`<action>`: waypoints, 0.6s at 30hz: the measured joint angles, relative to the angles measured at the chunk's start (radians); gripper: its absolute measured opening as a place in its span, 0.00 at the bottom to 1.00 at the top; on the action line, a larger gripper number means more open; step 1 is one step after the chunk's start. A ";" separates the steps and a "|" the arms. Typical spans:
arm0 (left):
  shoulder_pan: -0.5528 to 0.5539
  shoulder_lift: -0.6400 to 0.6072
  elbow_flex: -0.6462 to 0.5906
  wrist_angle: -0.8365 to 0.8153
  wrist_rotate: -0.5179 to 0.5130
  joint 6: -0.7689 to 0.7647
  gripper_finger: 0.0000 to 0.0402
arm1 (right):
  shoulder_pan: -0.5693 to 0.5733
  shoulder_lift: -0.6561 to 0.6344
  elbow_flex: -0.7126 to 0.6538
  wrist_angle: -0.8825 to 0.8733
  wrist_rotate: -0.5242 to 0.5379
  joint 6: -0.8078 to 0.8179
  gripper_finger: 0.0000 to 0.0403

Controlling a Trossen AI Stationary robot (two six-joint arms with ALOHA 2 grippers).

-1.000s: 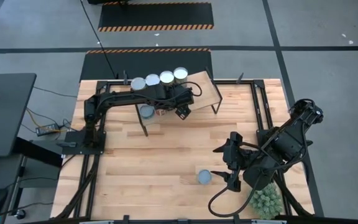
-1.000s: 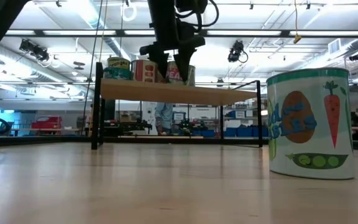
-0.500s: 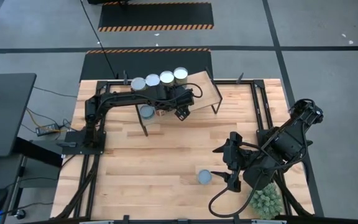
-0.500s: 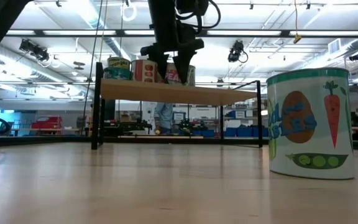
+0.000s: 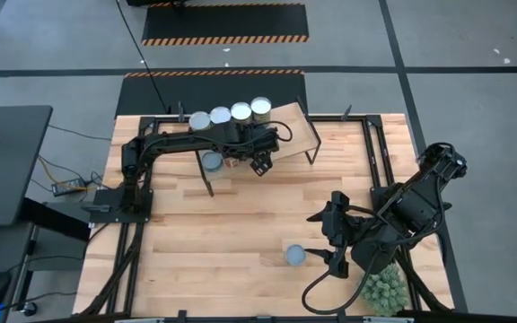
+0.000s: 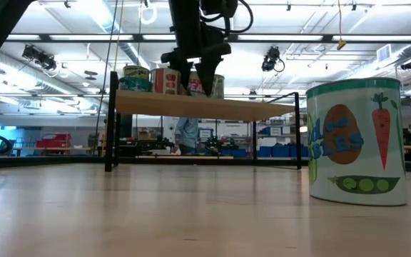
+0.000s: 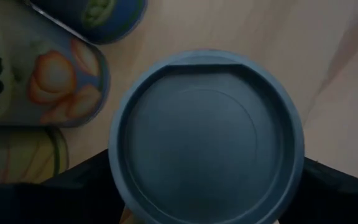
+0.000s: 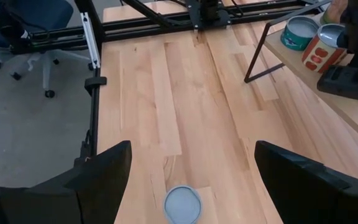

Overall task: Pick and place cans onto a shelf
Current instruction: Put the canned green peas on the shelf

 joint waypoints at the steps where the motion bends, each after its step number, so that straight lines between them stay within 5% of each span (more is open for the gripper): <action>1: 0.000 -0.001 0.000 0.000 0.010 0.001 0.79 | 0.000 0.000 0.000 0.001 0.000 0.000 0.86; 18: 0.031 -0.003 0.001 -0.037 0.146 0.076 0.79 | -0.015 0.000 0.000 0.029 -0.025 -0.019 0.86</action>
